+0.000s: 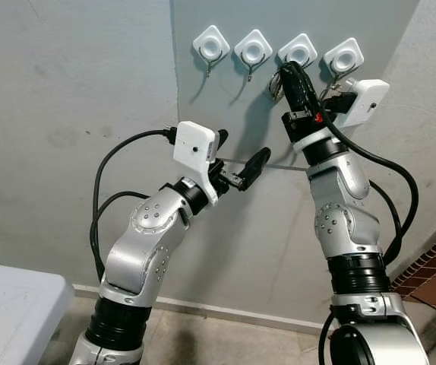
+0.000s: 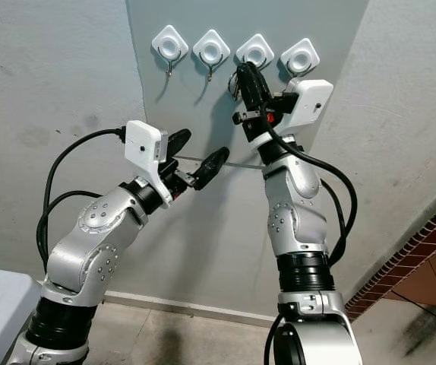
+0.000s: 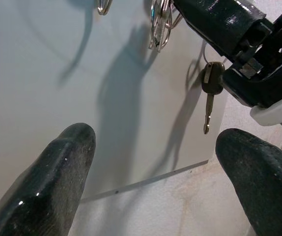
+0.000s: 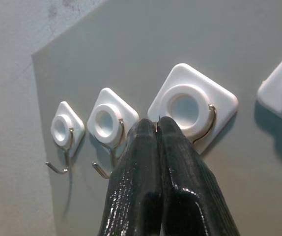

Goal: Hang keys on a hook

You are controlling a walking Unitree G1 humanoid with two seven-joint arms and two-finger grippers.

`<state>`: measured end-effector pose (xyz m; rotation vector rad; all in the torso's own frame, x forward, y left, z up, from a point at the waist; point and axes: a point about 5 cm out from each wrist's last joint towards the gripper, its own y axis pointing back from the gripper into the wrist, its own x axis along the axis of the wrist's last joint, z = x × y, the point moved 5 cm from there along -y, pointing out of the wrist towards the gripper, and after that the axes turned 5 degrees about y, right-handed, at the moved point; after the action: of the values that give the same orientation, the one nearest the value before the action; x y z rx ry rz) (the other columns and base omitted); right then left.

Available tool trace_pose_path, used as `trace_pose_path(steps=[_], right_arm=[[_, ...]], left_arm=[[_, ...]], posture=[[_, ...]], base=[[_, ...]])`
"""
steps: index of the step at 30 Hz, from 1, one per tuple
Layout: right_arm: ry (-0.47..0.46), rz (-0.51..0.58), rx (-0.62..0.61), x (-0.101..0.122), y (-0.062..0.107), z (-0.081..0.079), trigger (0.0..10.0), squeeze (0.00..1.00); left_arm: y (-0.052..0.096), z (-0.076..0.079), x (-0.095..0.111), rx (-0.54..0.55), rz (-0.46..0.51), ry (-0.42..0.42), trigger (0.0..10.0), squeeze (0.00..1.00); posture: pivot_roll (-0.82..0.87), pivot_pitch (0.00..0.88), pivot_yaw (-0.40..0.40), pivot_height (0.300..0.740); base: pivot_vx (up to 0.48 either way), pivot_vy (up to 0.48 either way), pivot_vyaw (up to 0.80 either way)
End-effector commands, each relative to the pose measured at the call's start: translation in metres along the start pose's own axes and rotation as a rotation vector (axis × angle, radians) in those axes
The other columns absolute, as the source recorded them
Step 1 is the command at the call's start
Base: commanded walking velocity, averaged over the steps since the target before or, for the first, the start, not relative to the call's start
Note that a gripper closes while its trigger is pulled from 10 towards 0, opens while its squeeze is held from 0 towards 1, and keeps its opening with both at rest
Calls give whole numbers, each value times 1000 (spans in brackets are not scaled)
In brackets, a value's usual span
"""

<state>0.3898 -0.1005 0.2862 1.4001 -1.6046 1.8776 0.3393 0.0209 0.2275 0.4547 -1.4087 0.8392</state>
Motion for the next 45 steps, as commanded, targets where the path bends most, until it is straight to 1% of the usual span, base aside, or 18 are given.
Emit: trace_pose_path(steps=[1,3,8,11,12,15,23,26,28,30,37,41,45], right_arm=[[29,26,-96,9,-1,20,10000,0],[40,37,-129,10,1,26,10000,0],[33,38,-118,9,2,24,10000,0],[-15,35,-43,7,2,12,10000,0],[-37,28,1,6,1,5,10000,0],[-47,14,48,4,1,-3,10000,0],[-62,5,91,0,2,-12,10000,0],[-85,19,111,3,4,-15,10000,0],[-113,36,146,6,6,-22,10000,0],[-117,36,164,6,7,-25,10000,0],[-103,-19,196,-4,13,-30,10000,0],[-101,-56,232,-11,18,-36,10000,0],[-98,-80,235,-16,20,-38,10000,0]], left_arm=[[0,2,6,-5,15,5,10000,0],[0,2,5,-4,14,6,10000,0],[0,2,6,-4,15,8,10000,0],[0,3,6,-5,14,11,10000,0],[0,3,5,-6,13,14,10000,0],[0,3,5,-7,13,15,10000,0],[0,3,5,-5,14,18,10000,0],[0,3,5,-4,14,20,10000,0],[0,4,5,-6,14,20,10000,0],[0,5,5,-8,14,20,10000,0],[0,6,5,-13,15,27,10000,0],[0,6,5,-13,15,28,10000,0],[0,6,6,-12,17,30,10000,0]], posture=[[11,32,-16,740],[10,32,-16,740],[9,34,-14,740],[9,34,-14,740],[9,34,-14,740],[8,32,-14,740],[10,31,-16,740],[10,31,-16,740],[11,26,-17,740],[11,26,-17,740],[10,20,-17,740],[9,15,-18,740],[10,16,-19,740]], base=[[0,0,0],[0,0,0],[0,0,0],[0,0,0],[0,0,0],[0,0,0],[0,0,0],[0,0,0],[0,0,0],[0,0,0],[0,0,0],[0,0,0],[0,0,0]])
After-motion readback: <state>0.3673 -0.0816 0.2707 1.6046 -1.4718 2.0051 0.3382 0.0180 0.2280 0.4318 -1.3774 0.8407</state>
